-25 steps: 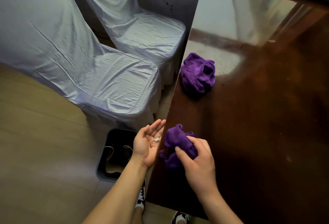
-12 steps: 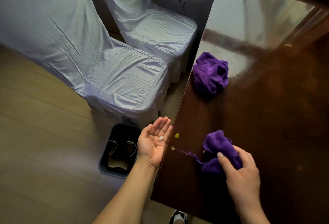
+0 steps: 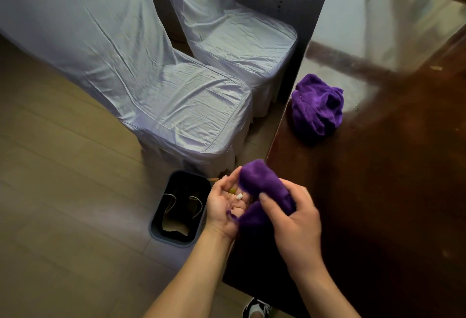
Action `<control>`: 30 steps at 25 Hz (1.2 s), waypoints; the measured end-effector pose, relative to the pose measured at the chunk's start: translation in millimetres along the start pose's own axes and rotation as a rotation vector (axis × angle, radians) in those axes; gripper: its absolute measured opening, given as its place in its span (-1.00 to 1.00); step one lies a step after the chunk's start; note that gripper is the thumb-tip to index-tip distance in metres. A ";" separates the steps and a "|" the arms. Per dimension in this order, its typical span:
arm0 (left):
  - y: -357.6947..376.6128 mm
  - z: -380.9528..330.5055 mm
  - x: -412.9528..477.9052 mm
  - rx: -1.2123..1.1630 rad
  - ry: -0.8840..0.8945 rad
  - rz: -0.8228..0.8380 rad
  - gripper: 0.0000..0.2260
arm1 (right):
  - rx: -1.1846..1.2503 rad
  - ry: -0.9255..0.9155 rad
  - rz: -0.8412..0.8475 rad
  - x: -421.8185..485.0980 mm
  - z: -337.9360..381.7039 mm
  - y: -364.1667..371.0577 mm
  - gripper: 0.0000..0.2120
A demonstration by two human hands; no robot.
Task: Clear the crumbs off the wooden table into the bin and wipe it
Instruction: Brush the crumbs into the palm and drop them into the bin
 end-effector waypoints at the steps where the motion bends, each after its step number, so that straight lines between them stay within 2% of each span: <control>1: -1.7 -1.0 2.3 -0.038 0.028 0.004 -0.69 | 0.020 0.027 -0.014 -0.2 -3.6 -10.6 -0.72; 5: 2.0 -0.6 2.8 -0.124 0.048 0.043 -0.68 | 0.184 0.219 -0.079 -8.3 -24.6 -54.3 -0.71; 7: 2.6 -0.6 2.2 -0.109 0.052 0.054 -0.68 | 0.234 0.292 -0.122 -13.0 -37.0 -68.8 -0.76; 10: 4.3 0.5 1.0 -0.117 0.057 0.067 -0.68 | -0.034 0.354 -0.197 -23.8 -56.2 -80.9 -0.72; 12: 3.3 -1.4 1.8 -0.127 0.062 0.072 -0.68 | -0.173 0.314 -0.210 -29.9 -57.0 -71.9 -0.68; 16: 2.6 -0.5 1.4 -0.125 0.066 0.060 -0.68 | -0.173 0.149 -0.132 -25.6 -39.3 -32.7 -0.67; 18: -0.2 -1.0 1.2 -0.110 0.070 0.032 -0.67 | -0.103 0.101 -0.043 -18.6 -28.2 -6.7 -0.68; 20: -1.4 2.4 0.3 -0.070 0.002 0.031 -0.65 | 0.036 0.111 0.048 -10.6 -19.4 17.8 -0.73; 22: 1.5 6.9 -4.0 -0.039 -0.073 0.066 -0.72 | 0.133 0.122 0.101 -4.4 -9.3 28.5 -0.76; 24: -0.1 5.1 -3.1 -0.061 -0.043 0.053 -0.79 | 0.209 0.123 0.082 -0.1 -2.5 16.2 -0.77; 27: 0.2 1.4 2.1 -0.118 0.020 0.059 -0.67 | 0.292 0.171 -0.013 -2.8 -6.7 -29.4 -0.76; 30: 0.0 1.0 4.1 -0.140 0.042 0.085 -0.67 | 0.269 0.259 -0.115 -9.2 -28.2 -67.6 -0.72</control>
Point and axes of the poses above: each hand's wrist, its own x-axis towards the middle knuckle, its own y-axis out of the palm, z = x × y, the point moved 7 cm from there along x, towards the middle knuckle, and after that the axes turned 1 degree about -z, right-handed, at the moved point
